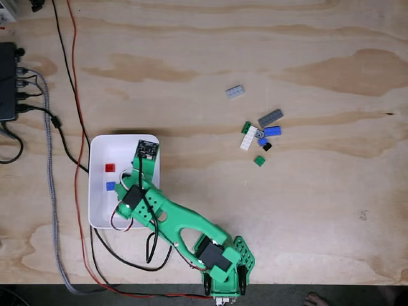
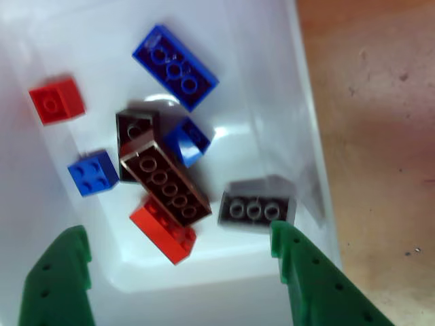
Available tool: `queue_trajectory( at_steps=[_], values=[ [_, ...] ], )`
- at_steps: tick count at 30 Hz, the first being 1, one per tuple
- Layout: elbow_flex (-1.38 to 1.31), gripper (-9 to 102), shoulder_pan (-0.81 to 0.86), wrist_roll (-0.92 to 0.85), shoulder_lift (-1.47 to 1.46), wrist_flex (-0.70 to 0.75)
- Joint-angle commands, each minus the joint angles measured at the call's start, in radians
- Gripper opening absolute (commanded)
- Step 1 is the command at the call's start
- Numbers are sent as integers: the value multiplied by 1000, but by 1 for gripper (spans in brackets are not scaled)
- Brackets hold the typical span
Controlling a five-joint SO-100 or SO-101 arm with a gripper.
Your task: Put all lego bricks in the bin.
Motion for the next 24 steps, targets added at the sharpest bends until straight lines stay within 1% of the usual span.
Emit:
queue_trajectory(
  at_steps=[1, 3, 5, 7, 12, 14, 17, 20, 24],
  values=[
    [-121, 37, 522, -156, 190, 71],
    [-101, 37, 762, -259, 202, 23],
    [-34, 35, 934, -390, 193, -40],
    [75, 33, 1023, -500, 160, -75],
    [339, 26, 1212, -641, 126, -325],
    [393, 25, 1298, -719, 98, -383],
    [440, 24, 1362, -793, 52, -457],
    [433, 23, 1368, -810, 32, -469],
    [428, 19, 1405, -847, 12, -495]
  ],
)
